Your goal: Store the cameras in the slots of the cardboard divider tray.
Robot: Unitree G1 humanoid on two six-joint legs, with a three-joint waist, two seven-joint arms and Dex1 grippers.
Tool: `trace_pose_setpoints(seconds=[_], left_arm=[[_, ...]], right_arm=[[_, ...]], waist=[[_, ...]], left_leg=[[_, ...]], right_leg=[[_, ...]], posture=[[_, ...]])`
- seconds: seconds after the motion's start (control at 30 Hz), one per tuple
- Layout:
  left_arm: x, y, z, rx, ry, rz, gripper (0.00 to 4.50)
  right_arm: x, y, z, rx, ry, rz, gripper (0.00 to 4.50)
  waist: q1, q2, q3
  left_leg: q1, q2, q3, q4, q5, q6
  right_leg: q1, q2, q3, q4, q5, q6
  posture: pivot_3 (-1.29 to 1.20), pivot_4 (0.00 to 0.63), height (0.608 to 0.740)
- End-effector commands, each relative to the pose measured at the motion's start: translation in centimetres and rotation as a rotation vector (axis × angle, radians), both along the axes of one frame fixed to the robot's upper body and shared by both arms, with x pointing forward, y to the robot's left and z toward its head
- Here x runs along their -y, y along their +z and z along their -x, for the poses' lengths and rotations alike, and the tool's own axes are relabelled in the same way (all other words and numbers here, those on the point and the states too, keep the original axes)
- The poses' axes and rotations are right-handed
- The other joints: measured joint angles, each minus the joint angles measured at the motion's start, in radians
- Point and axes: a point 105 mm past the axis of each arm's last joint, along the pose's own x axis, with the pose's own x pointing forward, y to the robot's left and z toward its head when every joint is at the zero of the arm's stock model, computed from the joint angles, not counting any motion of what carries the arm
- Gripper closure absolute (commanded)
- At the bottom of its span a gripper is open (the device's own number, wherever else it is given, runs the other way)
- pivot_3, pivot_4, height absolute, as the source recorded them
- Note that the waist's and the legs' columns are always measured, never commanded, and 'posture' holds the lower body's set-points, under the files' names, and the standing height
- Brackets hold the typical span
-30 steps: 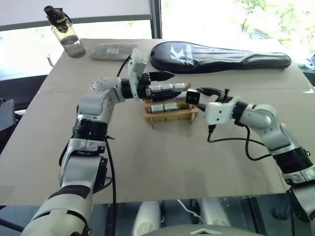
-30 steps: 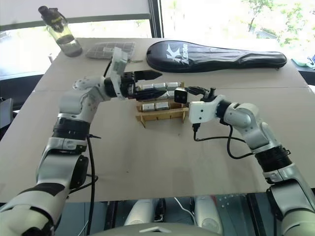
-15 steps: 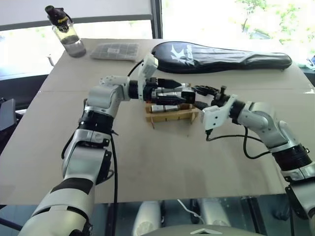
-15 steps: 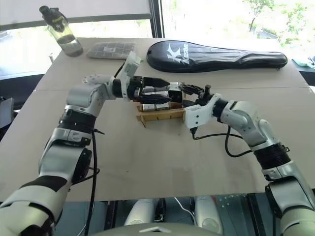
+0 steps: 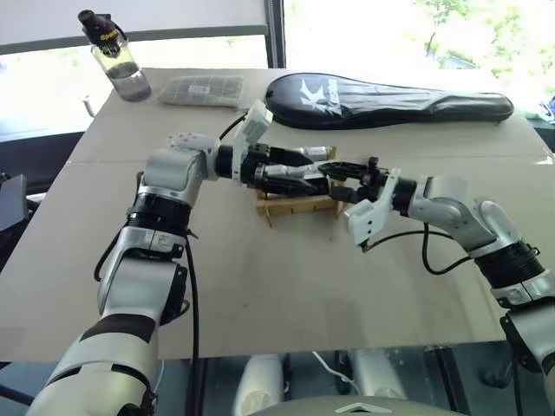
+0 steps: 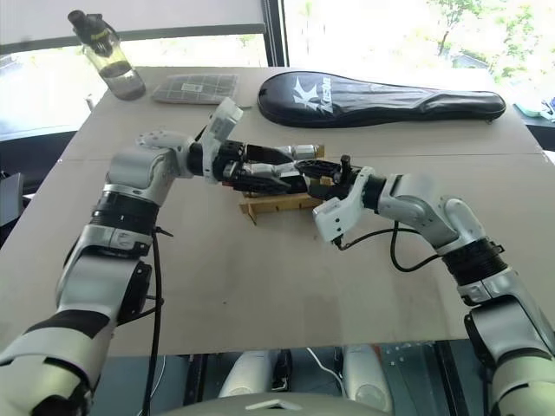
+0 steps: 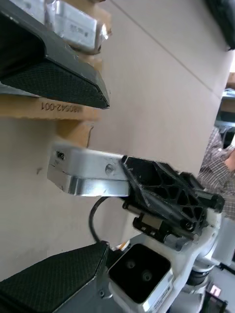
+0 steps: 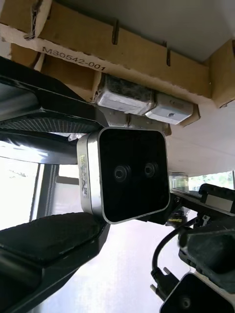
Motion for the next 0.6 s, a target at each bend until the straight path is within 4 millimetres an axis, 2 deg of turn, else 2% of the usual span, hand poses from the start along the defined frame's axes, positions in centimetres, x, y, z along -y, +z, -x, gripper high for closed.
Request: trace_pose_setpoints(seconds=[0.03,0.17,0.43,0.47,0.5,0.6], left_arm=[[-0.2,0.9,0.3,0.045,-0.041,-0.053,0.00],[-0.5,0.4,0.4,0.076,-0.058,-0.108,0.00],[-0.1,0.4,0.3,0.064,-0.068,-0.097,0.00],[0.0,0.5,0.4,0.061,-0.069,-0.091,0.51],[0.1,0.6,0.3,0.062,-0.069,-0.084,0.78],[0.1,0.8,0.3,0.067,-0.068,-0.080,2.05]], right_arm=[[-0.1,1.2,0.2,0.058,0.036,0.011,2.74],[-0.6,1.7,0.2,0.080,0.058,0.011,2.74],[-1.2,1.9,0.7,0.092,0.093,0.024,2.74],[-1.2,1.9,0.7,0.089,0.093,0.025,2.74],[-1.2,1.8,0.7,0.086,0.092,0.026,2.74],[-1.2,1.6,0.7,0.076,0.091,0.025,2.74]], waist=[[0.001,0.000,0.000],[0.001,0.000,0.000],[0.001,0.000,0.000],[0.001,0.000,0.000],[0.001,0.000,0.000],[0.001,0.000,0.000]], left_leg=[[0.000,0.000,0.000,0.000,0.000,0.000],[0.000,0.000,0.000,0.000,0.000,0.000],[0.000,0.000,0.000,0.000,0.000,0.000],[0.000,0.000,0.000,0.000,0.000,0.000],[0.000,0.000,0.000,0.000,0.000,0.000],[0.000,0.000,0.000,0.000,0.000,0.000]], right_leg=[[0.000,0.000,0.000,0.000,0.000,0.000],[0.000,0.000,0.000,0.000,0.000,0.000],[0.000,0.000,0.000,0.000,0.000,0.000],[0.000,0.000,0.000,0.000,0.000,0.000],[0.000,0.000,0.000,0.000,0.000,0.000],[0.000,0.000,0.000,0.000,0.000,0.000]], posture=[[0.00,0.150,0.740],[0.00,0.150,0.740],[0.00,0.150,0.740],[0.00,0.150,0.740],[0.00,0.150,0.740],[0.00,0.150,0.740]])
